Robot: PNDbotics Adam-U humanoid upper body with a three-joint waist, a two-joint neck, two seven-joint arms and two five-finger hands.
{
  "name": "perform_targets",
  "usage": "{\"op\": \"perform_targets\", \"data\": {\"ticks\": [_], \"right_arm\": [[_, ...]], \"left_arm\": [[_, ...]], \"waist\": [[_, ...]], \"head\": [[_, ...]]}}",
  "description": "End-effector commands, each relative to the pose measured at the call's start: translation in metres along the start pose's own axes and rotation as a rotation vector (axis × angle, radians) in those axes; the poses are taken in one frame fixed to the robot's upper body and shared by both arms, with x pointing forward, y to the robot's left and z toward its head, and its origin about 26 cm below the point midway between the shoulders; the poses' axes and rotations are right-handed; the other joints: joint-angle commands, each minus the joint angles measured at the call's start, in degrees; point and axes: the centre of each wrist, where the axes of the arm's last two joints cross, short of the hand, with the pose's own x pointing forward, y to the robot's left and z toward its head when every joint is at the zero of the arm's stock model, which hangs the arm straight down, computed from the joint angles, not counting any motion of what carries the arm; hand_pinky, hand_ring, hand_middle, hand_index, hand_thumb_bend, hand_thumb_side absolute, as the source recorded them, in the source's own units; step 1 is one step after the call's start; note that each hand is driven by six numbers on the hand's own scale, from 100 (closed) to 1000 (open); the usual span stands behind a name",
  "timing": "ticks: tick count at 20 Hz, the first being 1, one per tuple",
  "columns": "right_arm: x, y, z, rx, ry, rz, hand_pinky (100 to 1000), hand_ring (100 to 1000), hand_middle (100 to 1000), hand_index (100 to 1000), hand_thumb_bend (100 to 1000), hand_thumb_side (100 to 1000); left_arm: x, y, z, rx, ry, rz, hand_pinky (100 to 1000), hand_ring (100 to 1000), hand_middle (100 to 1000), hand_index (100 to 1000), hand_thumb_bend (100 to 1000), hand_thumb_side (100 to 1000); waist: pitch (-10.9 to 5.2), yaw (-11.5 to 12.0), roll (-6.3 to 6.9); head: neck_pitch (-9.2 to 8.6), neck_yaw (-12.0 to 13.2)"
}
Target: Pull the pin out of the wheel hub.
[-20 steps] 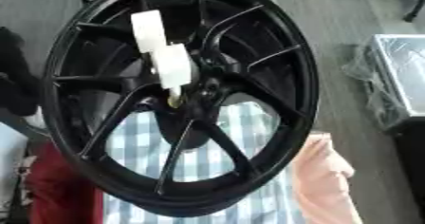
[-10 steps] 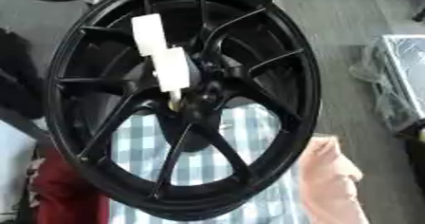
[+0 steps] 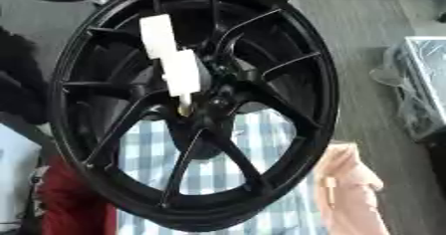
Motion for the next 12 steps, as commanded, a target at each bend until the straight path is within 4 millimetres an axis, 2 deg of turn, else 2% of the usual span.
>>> {"op": "perform_targets", "data": {"ticks": [1,4,6,10,12], "right_arm": [[0.013,-0.006,-0.005,-0.140,-0.122,-0.197,734,734,693,917,100,527],[0.022,0.000,-0.009,-0.238,-0.209,-0.438,726,721,693,910,100,547],[0.028,0.004,-0.015,-0.263,-0.236,-0.548,714,661,677,899,100,560],[0.024,0.016,-0.032,-0.281,-0.237,-0.668,700,629,621,847,100,582],[0.017,0.021,-0.039,-0.288,-0.229,-0.701,700,630,620,846,100,583]], "left_arm": [[0.010,0.000,-0.004,-0.017,-0.033,-0.017,823,748,710,747,123,760],[0.010,-0.004,-0.005,-0.040,-0.034,-0.014,824,748,711,747,121,759],[0.011,-0.008,-0.007,-0.061,-0.038,-0.011,824,748,711,748,119,756],[0.014,-0.016,-0.009,-0.097,-0.066,0.004,825,749,712,748,113,734],[0.015,-0.019,-0.009,-0.108,-0.081,0.012,825,749,712,748,112,733]], "waist": [[-1.04,0.2,-0.01],[-1.12,0.6,0.08],[-1.19,0.8,0.17],[-1.26,1.5,0.42],[-1.25,1.7,0.51]], "head": [[-0.93,0.3],[-1.07,0.4],[-1.04,0.7],[-0.97,1.2],[-1.01,1.1]]}}
